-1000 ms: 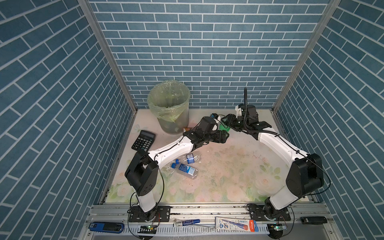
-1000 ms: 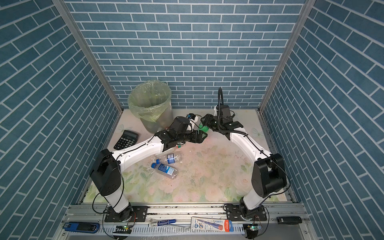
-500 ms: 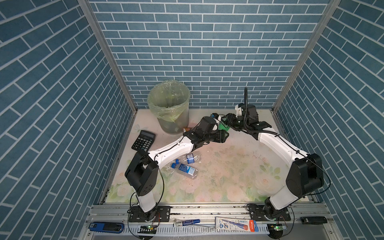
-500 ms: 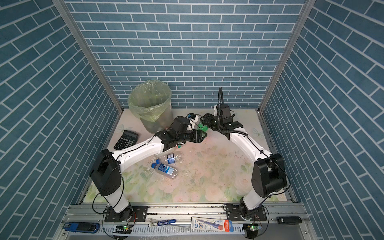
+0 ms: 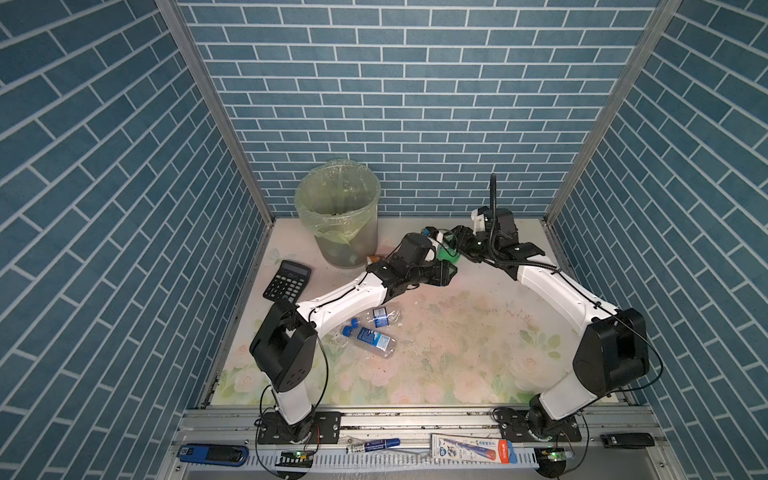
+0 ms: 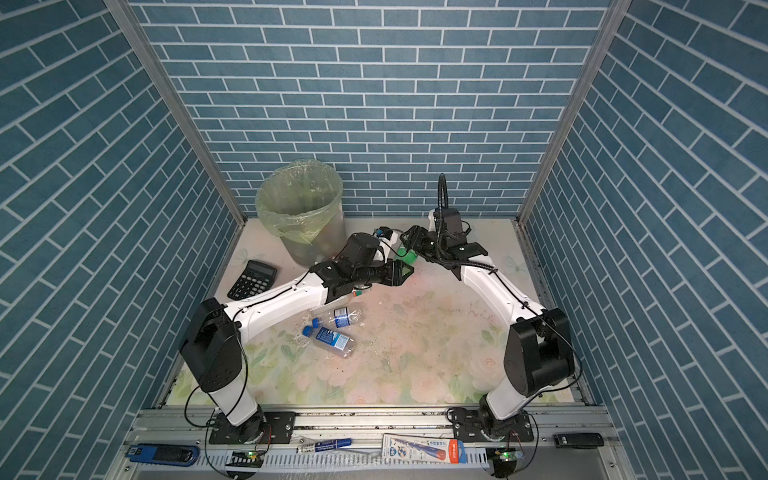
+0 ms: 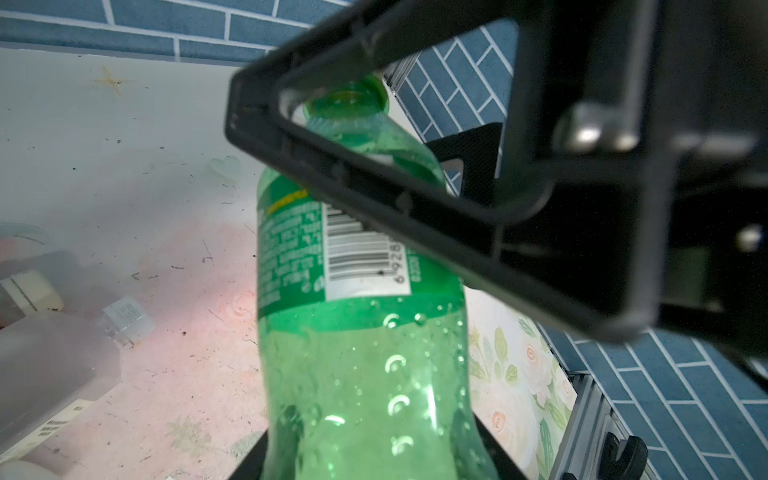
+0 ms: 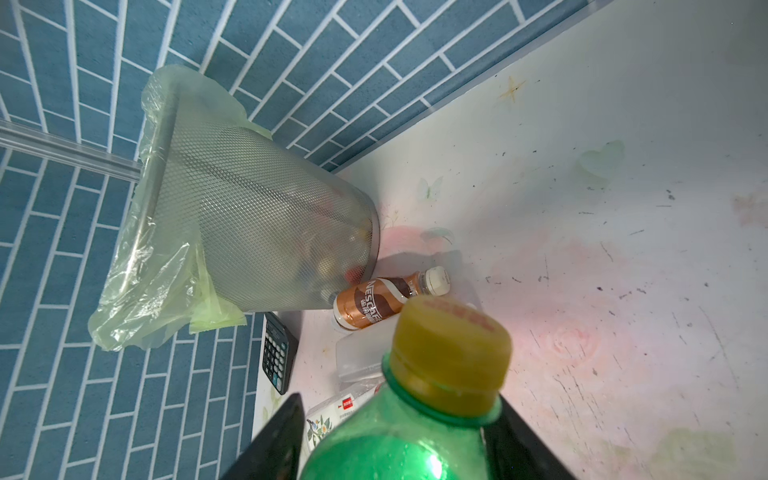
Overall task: Throw the plastic bottles in the bin
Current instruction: 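Close the left gripper around the green bottle's middle beside the right gripper, then raise the green bottle over the bin with the left gripper while right opens and withdraws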
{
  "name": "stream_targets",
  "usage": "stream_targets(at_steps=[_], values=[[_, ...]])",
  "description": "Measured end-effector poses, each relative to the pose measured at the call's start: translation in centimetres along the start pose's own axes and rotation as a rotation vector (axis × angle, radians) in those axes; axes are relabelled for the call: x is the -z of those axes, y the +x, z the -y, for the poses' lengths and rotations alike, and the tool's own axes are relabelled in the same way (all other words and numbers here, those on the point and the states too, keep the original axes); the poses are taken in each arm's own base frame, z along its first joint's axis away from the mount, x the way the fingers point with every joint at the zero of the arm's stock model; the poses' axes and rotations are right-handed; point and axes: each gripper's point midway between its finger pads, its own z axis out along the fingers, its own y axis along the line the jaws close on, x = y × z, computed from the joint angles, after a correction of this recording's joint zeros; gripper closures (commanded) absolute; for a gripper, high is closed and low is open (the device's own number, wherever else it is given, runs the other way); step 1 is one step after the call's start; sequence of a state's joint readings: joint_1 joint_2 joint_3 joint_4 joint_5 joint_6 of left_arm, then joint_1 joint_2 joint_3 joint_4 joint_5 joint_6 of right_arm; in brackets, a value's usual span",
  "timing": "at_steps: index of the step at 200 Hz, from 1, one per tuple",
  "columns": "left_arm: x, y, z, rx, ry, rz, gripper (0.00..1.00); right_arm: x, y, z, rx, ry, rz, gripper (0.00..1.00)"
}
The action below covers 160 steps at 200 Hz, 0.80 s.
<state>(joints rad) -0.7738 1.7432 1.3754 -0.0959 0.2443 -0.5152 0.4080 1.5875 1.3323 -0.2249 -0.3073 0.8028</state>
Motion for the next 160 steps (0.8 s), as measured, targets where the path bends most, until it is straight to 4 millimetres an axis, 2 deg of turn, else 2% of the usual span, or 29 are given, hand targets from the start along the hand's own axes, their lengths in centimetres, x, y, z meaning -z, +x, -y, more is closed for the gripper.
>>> stream_targets(at_steps=[17,41,65,83,124,160], values=[[0.2,0.1,-1.1,0.01,-0.027,-0.006,0.5,0.9,-0.6,-0.2,0.005,-0.004,0.018,0.15],[0.7,0.1,-2.5,0.012,-0.069,-0.014,0.5,2.2,-1.2,-0.5,0.025,-0.008,0.041,0.07],[1.9,-0.5,-3.4,0.006,-0.102,-0.009,0.51,3.5,-1.7,-0.8,0.038,-0.006,0.067,0.01],[3.3,-1.3,-3.8,0.007,-0.118,0.006,0.52,4.5,-2.2,-1.1,0.055,-0.009,0.088,0.01],[7.5,-4.3,-4.5,-0.017,-0.168,0.067,0.53,6.4,-2.7,-2.5,0.122,-0.039,0.126,0.01],[11.8,-9.1,-4.2,-0.043,-0.189,0.157,0.54,8.1,-3.5,-5.3,0.203,-0.127,0.18,0.01]])
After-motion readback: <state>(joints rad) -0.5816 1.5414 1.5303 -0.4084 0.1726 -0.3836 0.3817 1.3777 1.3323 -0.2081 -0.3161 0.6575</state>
